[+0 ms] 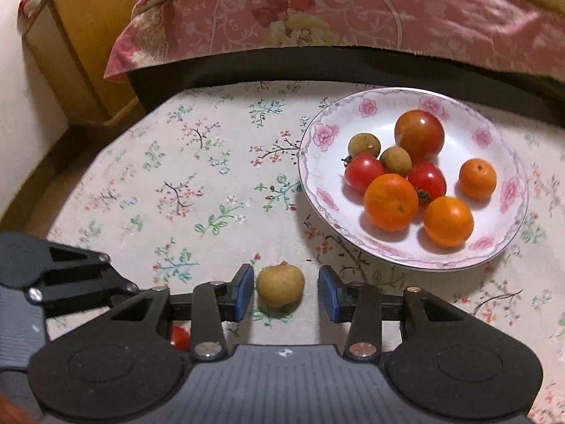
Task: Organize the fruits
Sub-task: 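Move both tools back to the last cherry tomato and brown fruit, then grasp the red cherry tomato with the left tool while the right tool grasps the brown fruit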
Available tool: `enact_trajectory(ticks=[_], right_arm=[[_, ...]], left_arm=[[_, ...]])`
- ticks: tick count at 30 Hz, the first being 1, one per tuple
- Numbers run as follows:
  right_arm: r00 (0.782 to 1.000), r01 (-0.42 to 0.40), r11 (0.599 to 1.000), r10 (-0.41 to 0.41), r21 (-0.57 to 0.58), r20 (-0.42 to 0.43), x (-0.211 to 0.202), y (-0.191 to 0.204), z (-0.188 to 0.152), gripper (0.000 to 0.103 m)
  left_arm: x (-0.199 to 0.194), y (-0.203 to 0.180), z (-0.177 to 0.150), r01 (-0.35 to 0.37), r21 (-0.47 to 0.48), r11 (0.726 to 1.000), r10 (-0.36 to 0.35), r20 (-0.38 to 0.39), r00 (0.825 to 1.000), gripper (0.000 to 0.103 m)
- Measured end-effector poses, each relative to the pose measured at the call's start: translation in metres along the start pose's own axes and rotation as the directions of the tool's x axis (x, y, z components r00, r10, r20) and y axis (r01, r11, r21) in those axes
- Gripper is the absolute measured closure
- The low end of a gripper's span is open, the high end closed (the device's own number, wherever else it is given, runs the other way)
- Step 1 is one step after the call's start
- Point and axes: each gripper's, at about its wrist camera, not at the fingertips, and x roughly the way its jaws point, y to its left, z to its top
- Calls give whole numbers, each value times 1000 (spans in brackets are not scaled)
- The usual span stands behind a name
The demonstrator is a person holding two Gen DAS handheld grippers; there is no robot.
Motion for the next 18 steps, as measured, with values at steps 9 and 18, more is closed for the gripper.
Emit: enact_trajectory(ticks=[9,18], right_arm=[[999,52,998,-52,-19,-4,-19,-1,-9,73],[996,74,997,-74,19,-41,-54,-8,-38,73]], left_arm=[[-10,-11,-7,-27,17,999,28,-10,1000,70],[-11,-17,-11,-46,8,999,46,1,999,68]])
